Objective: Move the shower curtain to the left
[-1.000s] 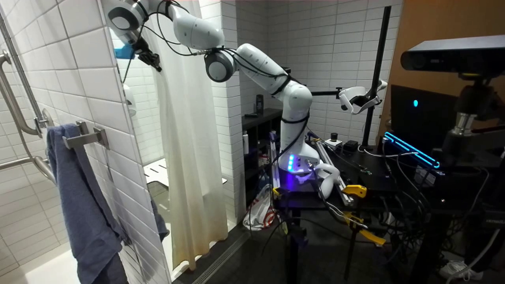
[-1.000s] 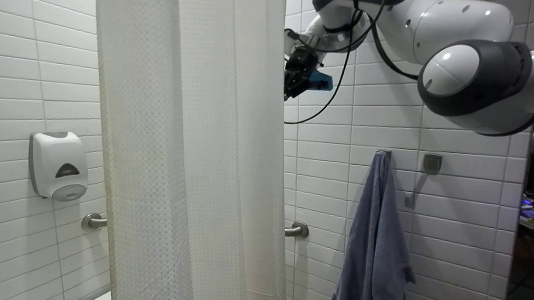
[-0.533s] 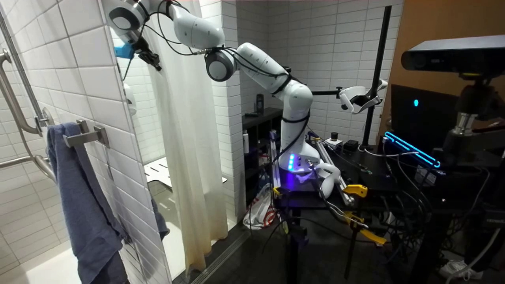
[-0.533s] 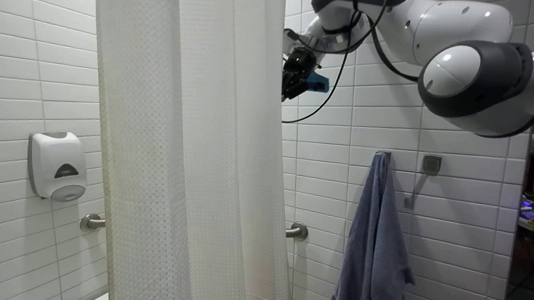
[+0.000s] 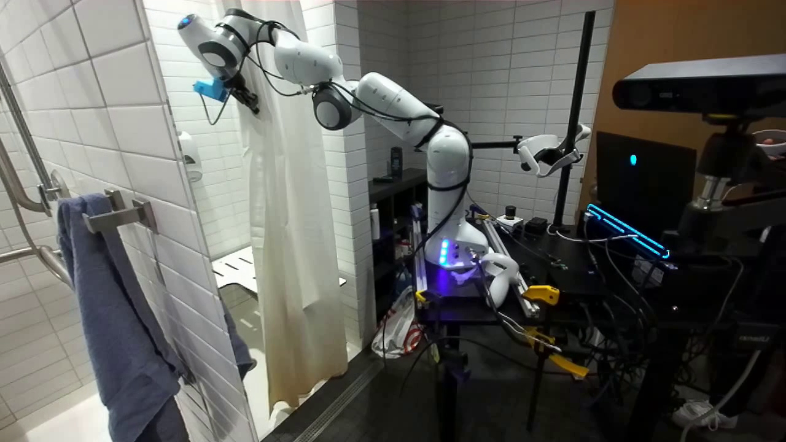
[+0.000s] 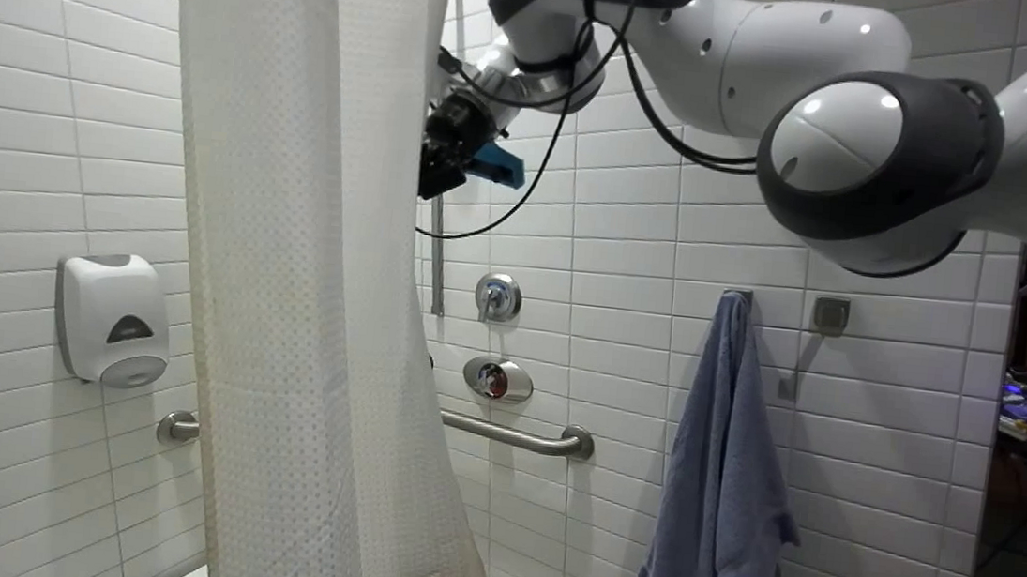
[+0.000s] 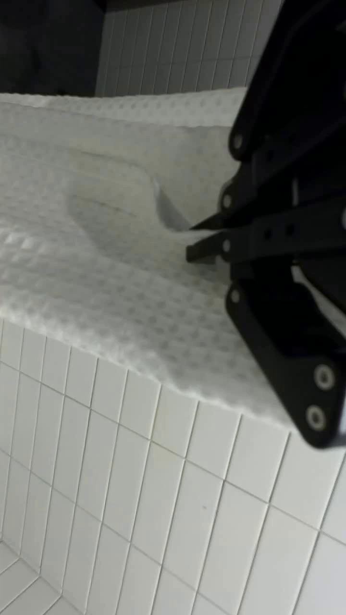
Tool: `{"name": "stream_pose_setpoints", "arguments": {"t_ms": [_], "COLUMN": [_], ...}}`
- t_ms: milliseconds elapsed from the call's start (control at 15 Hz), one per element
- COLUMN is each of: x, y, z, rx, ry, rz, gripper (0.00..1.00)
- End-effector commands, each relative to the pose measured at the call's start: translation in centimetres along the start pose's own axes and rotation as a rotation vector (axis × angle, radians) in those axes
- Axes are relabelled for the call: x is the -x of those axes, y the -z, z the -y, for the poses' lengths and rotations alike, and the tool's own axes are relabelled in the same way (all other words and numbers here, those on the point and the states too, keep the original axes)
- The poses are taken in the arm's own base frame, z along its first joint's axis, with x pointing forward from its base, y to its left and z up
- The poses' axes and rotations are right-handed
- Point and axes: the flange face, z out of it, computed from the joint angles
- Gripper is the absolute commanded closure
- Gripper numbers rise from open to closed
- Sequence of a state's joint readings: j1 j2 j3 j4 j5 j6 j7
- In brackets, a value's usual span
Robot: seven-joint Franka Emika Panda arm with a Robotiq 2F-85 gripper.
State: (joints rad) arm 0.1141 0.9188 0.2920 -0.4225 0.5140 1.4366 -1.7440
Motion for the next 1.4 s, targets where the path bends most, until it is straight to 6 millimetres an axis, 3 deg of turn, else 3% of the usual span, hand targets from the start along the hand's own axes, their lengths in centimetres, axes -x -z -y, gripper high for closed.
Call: {"name": "stream_pose_setpoints", "arguments": {"t_ms": [0,200,1333], "x": [-0.4,-2.5,-6.6], "y": [-7.6,-10.4,-13.3], "z": [-0.7,-0.7,2.6], "rx": [-0.099,-0.139,-0.434], "ry": [-0.010,-0.012,0.018], "rz": [0.002,-0.020,-0.131], "gripper": [1.00,1.00,1.00]}}
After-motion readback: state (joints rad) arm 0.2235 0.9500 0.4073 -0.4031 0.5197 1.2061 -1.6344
